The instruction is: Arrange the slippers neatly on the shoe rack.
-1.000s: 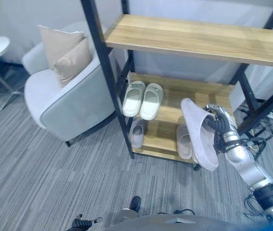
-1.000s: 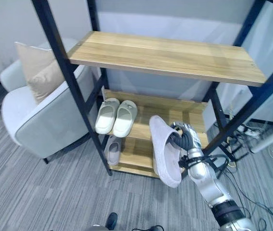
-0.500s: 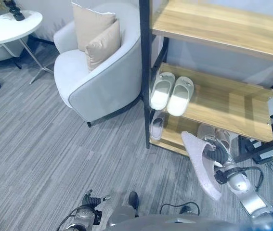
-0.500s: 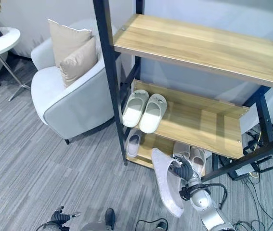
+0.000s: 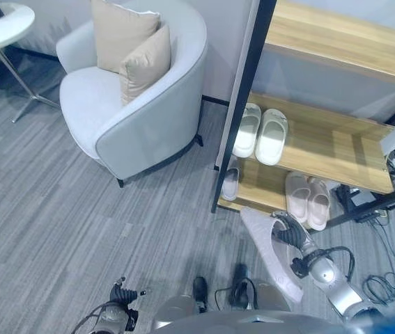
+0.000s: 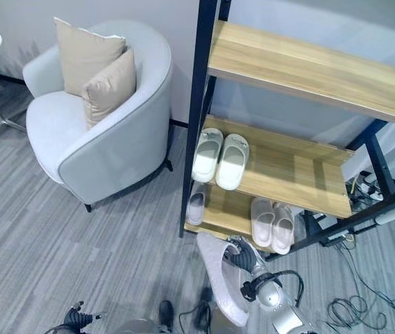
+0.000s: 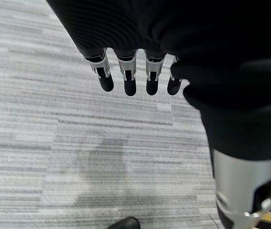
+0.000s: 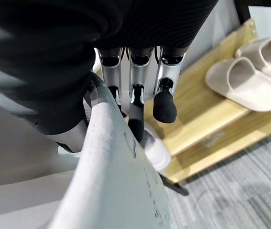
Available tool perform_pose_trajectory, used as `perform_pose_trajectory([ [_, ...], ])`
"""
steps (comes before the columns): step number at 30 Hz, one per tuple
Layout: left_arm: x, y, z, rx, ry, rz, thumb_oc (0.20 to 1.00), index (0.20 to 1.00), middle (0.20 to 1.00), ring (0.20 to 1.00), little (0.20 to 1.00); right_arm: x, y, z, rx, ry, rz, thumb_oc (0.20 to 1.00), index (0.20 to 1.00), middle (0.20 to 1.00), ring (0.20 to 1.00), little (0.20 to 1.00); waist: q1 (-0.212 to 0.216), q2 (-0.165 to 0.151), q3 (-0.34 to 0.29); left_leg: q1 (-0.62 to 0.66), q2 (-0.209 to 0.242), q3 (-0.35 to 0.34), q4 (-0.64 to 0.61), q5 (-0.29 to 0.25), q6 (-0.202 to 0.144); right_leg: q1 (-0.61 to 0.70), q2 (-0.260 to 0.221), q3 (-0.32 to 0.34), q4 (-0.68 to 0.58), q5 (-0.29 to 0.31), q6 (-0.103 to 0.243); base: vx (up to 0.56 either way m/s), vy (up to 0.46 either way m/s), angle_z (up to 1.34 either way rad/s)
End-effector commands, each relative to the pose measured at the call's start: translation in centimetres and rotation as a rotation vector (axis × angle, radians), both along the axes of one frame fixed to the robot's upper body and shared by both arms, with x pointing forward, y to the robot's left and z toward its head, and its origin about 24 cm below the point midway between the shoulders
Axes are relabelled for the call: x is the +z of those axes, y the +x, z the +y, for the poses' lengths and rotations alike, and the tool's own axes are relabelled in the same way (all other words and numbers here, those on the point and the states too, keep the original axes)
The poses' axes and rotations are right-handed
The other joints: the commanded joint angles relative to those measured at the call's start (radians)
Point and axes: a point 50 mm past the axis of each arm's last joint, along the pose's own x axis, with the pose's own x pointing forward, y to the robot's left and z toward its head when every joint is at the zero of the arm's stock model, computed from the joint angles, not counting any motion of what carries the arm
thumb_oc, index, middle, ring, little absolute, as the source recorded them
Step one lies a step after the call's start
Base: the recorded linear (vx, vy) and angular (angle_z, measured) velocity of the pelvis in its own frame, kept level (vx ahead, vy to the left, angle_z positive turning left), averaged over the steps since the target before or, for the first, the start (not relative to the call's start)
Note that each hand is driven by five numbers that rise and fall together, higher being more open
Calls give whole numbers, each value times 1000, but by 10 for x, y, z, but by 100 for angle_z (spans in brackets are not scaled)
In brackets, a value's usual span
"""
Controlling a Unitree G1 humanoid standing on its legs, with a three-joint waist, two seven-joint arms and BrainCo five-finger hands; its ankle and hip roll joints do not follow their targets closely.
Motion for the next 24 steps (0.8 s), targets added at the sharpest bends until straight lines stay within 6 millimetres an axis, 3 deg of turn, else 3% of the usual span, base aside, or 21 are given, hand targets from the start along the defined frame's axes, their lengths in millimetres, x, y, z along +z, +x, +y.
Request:
perform_pose_trajectory([
  [1, -4, 0, -13, -66, -4, 26, 1000, 1000, 1000, 1000, 1000, 14, 11, -14, -16, -93, -112, 200, 200, 200, 200, 200, 14, -15, -25, -4, 115, -145, 81, -92, -95, 99, -6, -6, -167, 40, 37, 48, -114, 16],
  [5, -6, -1, -19, -83, -14, 35, 1000, 1000, 1000, 1000, 1000, 12, 11, -25, -71, -135, -118, 200, 200, 200, 200, 200, 9, -7, -18, -28, 133, -149, 134, -87, -122, 111, 8, -6, -177, 24, 17, -22, -102, 18],
  [6, -4, 10, -20, -97, -6, -1, 1000, 1000, 1000, 1000, 1000, 19, 17, -31, -113, -144, -161, 200, 200, 200, 200, 200, 13, -13, 21, -135, 162, -157, 290, -15, -162, 113, 7, -4, -178, 23, -5, -148, -90, 4],
  [7, -4, 12, -20, -100, -5, -4, 1000, 1000, 1000, 1000, 1000, 21, 19, -34, -122, -155, -170, 200, 200, 200, 200, 200, 25, -11, 30, -149, 171, -166, 326, -16, -162, 119, 17, -2, -181, 15, -14, -162, -79, 9],
  [8, -3, 13, -21, -79, -14, -14, 1000, 1000, 1000, 1000, 1000, 24, 22, -38, -123, -178, -185, 200, 200, 200, 200, 200, 41, -12, 38, -176, 142, -228, 312, -40, -152, 119, 24, 21, -183, 10, -13, -35, -5, 5],
  [9, -3, 14, -21, -79, -14, -14, 1000, 1000, 1000, 1000, 1000, 25, 22, -38, -123, -177, -185, 200, 200, 200, 200, 200, 38, -14, 35, -180, 138, -229, 307, -34, -151, 115, 21, 18, -183, 12, -12, 21, 33, -52],
  [10, -3, 18, -22, -78, -11, -26, 1000, 1000, 1000, 1000, 1000, 28, 31, -41, -115, -239, -213, 200, 200, 200, 200, 200, 71, -12, 45, -226, 114, -326, 203, -4, -155, 129, 34, 44, -183, 3, -3, 40, 39, -72],
  [12, -4, 14, -22, -74, -13, -12, 1000, 1000, 1000, 1000, 1000, 26, 31, -44, -112, -258, -199, 200, 200, 200, 200, 200, 66, -1, 43, -203, 113, -358, 121, 19, -152, 131, 37, 58, -161, -6, 1, 56, 93, -63],
  [17, -7, -3, -16, -77, -3, 53, 1000, 1000, 1000, 1000, 1000, 15, 25, -36, -40, -285, -141, 200, 200, 200, 200, 200, 45, -7, -2, -122, 111, -319, 71, 1, -130, 127, 5, 71, -141, -3, 18, 111, 127, -33],
  [22, -5, -4, -11, -100, 17, 69, 1000, 1000, 1000, 1000, 1000, 6, 25, -33, -21, -298, -92, 200, 200, 200, 200, 200, 44, -7, 18, -101, 108, -264, 107, -33, -102, 109, -22, 85, -89, -13, 31, 37, 78, -40],
  [24, -3, 5, -8, -102, 29, 43, 1000, 1000, 1000, 1000, 1000, 11, 31, -37, -34, -318, -110, 200, 200, 200, 200, 200, 36, -6, 49, -126, 104, -252, 147, -46, -96, 73, -31, 85, -50, -20, 32, -104, 52, -11],
])
